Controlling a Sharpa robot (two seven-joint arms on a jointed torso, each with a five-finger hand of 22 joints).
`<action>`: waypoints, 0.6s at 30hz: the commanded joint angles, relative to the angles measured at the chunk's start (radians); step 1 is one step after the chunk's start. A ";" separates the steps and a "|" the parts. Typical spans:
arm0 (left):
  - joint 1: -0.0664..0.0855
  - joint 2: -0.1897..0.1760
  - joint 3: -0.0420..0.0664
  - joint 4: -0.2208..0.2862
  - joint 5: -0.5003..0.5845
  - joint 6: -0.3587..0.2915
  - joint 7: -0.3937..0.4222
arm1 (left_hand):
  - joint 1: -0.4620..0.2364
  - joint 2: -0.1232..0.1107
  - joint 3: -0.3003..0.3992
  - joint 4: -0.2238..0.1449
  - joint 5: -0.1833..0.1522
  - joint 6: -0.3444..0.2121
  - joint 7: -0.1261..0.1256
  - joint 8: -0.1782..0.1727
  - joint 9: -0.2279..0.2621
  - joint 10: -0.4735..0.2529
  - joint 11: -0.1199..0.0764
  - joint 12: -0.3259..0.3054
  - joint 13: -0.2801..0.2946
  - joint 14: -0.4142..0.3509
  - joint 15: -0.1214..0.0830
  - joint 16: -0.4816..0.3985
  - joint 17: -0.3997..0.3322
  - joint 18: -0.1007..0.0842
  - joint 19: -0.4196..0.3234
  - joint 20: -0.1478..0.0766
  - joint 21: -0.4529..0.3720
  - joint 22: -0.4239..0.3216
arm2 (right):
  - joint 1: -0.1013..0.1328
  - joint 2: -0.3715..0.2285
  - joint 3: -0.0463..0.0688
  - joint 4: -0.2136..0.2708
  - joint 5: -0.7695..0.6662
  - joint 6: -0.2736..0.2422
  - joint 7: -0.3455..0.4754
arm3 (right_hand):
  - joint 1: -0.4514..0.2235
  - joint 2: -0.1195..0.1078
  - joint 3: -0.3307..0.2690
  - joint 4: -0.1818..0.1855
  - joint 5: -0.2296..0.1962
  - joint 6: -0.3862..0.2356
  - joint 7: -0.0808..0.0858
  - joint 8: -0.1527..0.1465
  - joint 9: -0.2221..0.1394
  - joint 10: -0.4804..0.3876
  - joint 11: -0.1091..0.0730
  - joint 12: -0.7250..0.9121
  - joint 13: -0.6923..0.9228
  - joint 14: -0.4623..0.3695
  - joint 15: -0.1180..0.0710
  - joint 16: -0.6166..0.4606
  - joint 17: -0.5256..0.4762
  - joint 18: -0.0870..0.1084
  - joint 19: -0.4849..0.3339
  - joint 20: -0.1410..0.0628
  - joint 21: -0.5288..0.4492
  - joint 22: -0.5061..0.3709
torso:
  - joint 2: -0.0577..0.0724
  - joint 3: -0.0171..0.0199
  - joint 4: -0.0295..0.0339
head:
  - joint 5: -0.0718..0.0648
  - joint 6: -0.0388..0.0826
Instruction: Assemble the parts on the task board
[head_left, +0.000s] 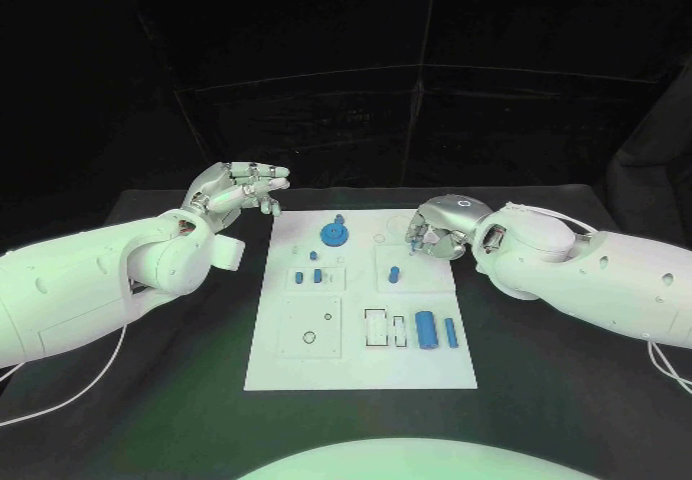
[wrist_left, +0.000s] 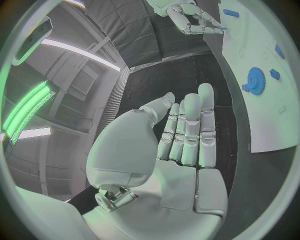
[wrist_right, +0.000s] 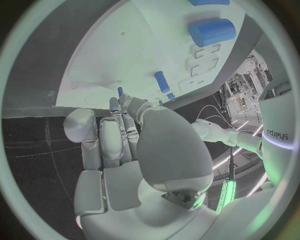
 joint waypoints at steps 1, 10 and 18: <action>0.002 -0.002 0.001 0.000 0.004 0.003 0.012 | 0.010 -0.002 -0.002 -0.004 -0.004 0.007 0.000 0.004 0.001 -0.004 -0.001 0.007 0.000 -0.007 -0.003 0.005 -0.002 0.006 0.004 0.000 -0.007 -0.001 | 0.004 -0.023 0.002 0.044 0.043 -0.029 -0.016 | -0.010 -0.003 0.008 -0.002 -0.004 0.007 0.000 0.001 0.001 0.007 0.002 -0.005 0.000 0.029 -0.005 0.005 -0.001 -0.002 0.007 0.000 0.006 0.002 | 0.000 -0.0004 -0.0016 | 0.003 0.000; 0.002 0.003 0.001 -0.006 0.004 0.002 0.012 | 0.010 -0.002 -0.002 -0.004 -0.004 0.007 0.000 0.004 0.001 -0.004 -0.001 0.007 0.000 -0.007 -0.003 0.005 -0.002 0.006 0.004 0.000 -0.007 -0.001 | 0.007 -0.039 0.006 0.188 0.083 -0.051 -0.005 | -0.014 -0.007 0.011 -0.004 -0.005 0.007 0.001 0.000 0.001 0.006 0.003 -0.006 0.000 0.029 -0.005 0.006 0.000 -0.002 0.007 -0.001 0.007 0.003 | 0.001 -0.0005 0.0015 | 0.012 -0.003; 0.002 0.018 0.001 -0.015 0.004 0.003 0.011 | 0.013 -0.001 -0.003 -0.006 -0.004 0.006 0.001 0.005 0.001 -0.008 0.000 0.007 0.000 -0.008 -0.003 0.005 -0.003 0.006 0.004 0.000 -0.007 -0.001 | 0.007 0.034 0.006 0.237 0.023 -0.060 0.034 | -0.017 -0.009 0.016 -0.007 -0.005 0.005 0.001 -0.003 0.000 0.002 0.003 -0.007 -0.001 0.029 -0.005 0.006 -0.001 -0.003 0.007 -0.001 0.008 0.005 | 0.001 -0.0011 0.0000 | 0.043 -0.007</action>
